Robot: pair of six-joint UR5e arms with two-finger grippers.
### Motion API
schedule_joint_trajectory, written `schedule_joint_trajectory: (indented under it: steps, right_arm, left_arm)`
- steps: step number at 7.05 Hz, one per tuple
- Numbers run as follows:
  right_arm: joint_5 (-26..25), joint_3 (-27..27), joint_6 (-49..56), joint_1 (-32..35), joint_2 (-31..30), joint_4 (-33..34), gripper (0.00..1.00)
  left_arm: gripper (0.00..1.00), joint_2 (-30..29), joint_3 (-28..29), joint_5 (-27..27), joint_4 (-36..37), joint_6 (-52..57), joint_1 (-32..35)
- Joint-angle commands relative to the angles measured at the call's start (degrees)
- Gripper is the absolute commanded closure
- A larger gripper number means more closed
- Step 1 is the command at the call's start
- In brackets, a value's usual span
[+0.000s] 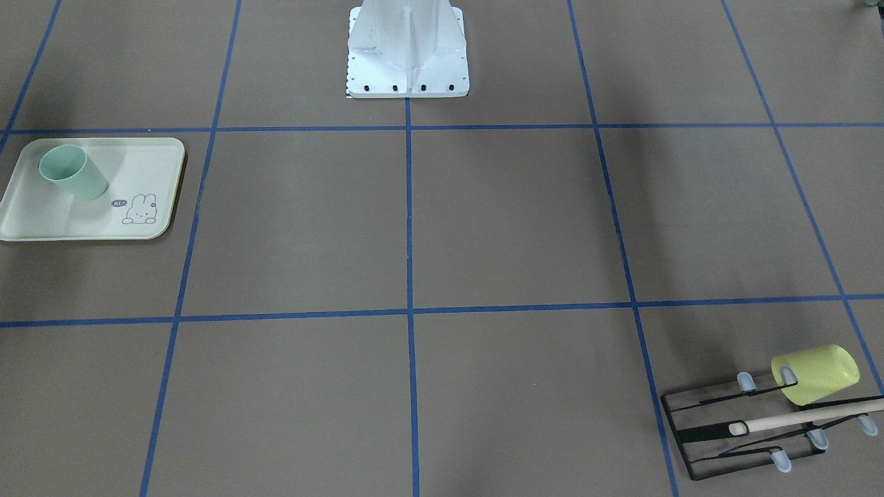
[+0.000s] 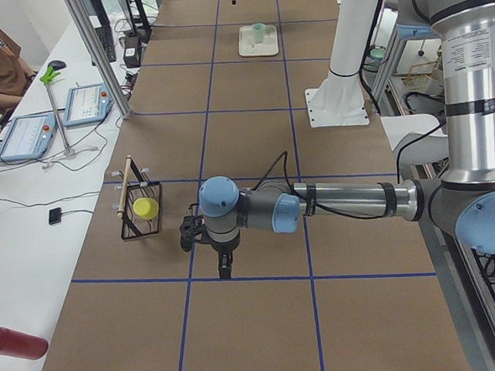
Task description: Left arm grabs green cup and hands to right arm on tray
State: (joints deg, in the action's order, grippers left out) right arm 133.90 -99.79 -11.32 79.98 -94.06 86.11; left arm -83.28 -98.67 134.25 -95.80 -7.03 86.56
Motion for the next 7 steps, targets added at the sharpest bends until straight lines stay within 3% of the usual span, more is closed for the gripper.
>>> schedule_joint_trajectory:
  steps: [1,3,6,7]
  right_arm:
    - [0.83,1.18,0.16,0.00,1.77,-0.06,0.00]
    - [4.51,1.09,0.85,0.18,0.90,-0.24,0.00]
    - [-0.74,1.69,0.69,0.09,-4.19,-13.11,0.00]
    - [-0.57,2.23,0.60,0.09,-4.11,-13.33,0.00]
  left_arm:
    - [0.00,0.23,-0.48,-0.22,0.00,0.00,0.02]
    - [0.00,-0.91,-0.48,-0.22,-0.17,0.00,-0.07]
    - [0.00,-1.18,-0.47,-0.05,-0.26,0.00,-0.07]
    - [0.00,-1.27,-0.56,0.04,-0.35,0.00,-0.07]
